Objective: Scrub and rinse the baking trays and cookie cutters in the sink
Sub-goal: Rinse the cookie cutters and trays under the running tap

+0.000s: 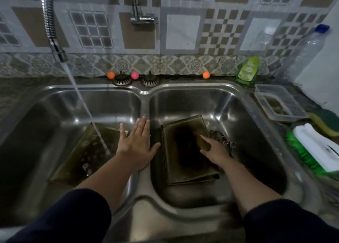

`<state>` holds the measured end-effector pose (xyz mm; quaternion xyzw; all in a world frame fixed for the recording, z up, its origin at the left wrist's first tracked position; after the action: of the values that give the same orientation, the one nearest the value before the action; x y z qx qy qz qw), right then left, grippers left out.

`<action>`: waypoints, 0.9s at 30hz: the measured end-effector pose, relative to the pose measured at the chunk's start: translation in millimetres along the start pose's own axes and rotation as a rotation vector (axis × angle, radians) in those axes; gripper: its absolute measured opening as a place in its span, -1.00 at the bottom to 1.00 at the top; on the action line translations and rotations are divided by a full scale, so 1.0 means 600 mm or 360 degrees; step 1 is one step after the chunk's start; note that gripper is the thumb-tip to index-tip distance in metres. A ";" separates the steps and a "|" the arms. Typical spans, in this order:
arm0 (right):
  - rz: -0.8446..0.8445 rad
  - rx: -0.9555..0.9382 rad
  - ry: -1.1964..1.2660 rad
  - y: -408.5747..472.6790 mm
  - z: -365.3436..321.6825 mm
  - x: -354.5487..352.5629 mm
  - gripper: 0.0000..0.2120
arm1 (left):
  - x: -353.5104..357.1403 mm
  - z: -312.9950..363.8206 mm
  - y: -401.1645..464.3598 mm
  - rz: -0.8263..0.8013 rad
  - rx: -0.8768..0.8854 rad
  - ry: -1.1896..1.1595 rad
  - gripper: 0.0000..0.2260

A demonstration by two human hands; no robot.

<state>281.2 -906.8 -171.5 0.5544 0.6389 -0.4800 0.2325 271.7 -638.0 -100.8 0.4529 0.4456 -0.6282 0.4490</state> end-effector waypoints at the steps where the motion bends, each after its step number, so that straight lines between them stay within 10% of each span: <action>1: -0.0015 -0.0001 -0.0042 0.005 0.003 0.008 -0.38 | -0.001 -0.001 0.000 0.0001 0.0000 -0.0004 -0.28; 12: -0.0044 0.0044 -0.0501 -0.002 -0.023 0.006 -0.38 | -0.004 -0.004 -0.001 0.0013 0.0030 -0.0096 -0.32; 22: 0.0260 -0.0418 -0.0720 -0.088 -0.306 -0.014 -0.46 | -0.007 -0.054 -0.025 -0.0097 0.0215 -0.0767 -0.49; 27: 0.0303 -0.0719 -0.0828 -0.128 -0.440 0.065 -0.50 | 0.009 -0.224 -0.043 -0.0278 -0.0133 -0.0681 -0.46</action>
<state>261.0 -652.1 -63.0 0.4054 0.5937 -0.4279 0.5478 268.3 -503.8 -128.1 0.2502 0.4036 -0.7273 0.4956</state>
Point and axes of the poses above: each hand's wrist, its own y-axis towards the middle knuckle, its own x-axis out of the palm, z = x × y, the point moved 5 cm from there along y, towards the middle knuckle, and after that the axes turned 15 degrees about -y, right-handed, at the moved point
